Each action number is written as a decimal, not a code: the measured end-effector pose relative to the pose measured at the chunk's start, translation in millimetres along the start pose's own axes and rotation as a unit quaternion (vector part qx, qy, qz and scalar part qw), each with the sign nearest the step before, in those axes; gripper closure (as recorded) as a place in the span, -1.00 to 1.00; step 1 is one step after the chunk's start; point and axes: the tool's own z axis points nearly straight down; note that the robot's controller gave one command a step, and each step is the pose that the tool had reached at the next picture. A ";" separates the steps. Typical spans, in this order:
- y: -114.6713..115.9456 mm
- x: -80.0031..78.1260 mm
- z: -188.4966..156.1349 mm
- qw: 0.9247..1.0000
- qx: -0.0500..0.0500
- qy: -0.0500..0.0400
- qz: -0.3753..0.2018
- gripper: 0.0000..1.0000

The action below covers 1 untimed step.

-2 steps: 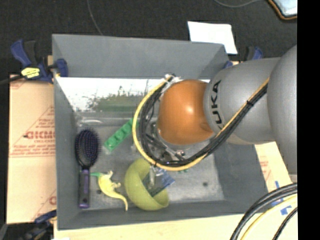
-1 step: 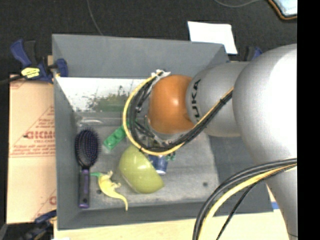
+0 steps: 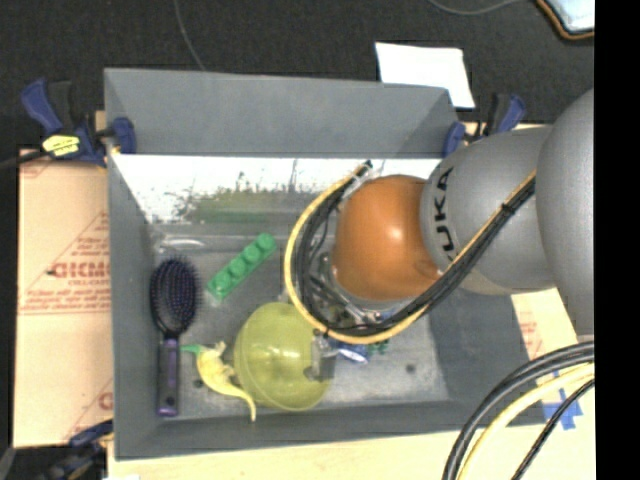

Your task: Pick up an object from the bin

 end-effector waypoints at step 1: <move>-5.5 7.7 46.9 0.999 -0.001 0.000 0.034 1.00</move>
Offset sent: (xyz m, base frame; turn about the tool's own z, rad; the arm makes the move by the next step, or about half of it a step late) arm 0.0000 0.0000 0.0000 0.0000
